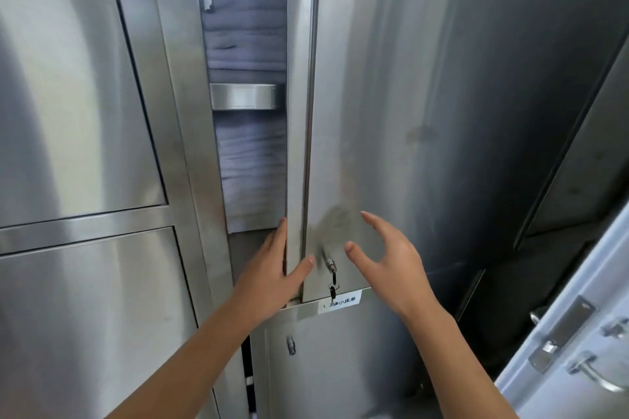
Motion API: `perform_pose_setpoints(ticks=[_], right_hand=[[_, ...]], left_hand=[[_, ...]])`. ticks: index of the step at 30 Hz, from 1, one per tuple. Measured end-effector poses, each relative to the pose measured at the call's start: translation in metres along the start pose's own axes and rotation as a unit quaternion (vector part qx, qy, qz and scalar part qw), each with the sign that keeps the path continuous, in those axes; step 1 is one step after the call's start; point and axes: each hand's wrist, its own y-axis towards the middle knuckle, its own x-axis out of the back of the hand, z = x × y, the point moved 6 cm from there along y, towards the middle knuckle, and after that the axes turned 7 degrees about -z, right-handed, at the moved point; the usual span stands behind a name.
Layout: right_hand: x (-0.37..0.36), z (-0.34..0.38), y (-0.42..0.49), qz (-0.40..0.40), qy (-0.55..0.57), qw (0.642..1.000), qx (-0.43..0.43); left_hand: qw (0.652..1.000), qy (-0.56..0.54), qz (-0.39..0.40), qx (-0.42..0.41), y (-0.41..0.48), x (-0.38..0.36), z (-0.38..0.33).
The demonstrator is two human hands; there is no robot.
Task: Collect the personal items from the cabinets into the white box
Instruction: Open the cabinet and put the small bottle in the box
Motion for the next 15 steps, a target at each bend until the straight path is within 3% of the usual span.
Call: perform_pose_setpoints(ticks=[15], right_hand=[[0.071,-0.074,0.020,-0.021,-0.043,0.999,-0.022]], left_hand=[[0.998,-0.042,0.018,-0.048,0.039,-0.093,-0.066]])
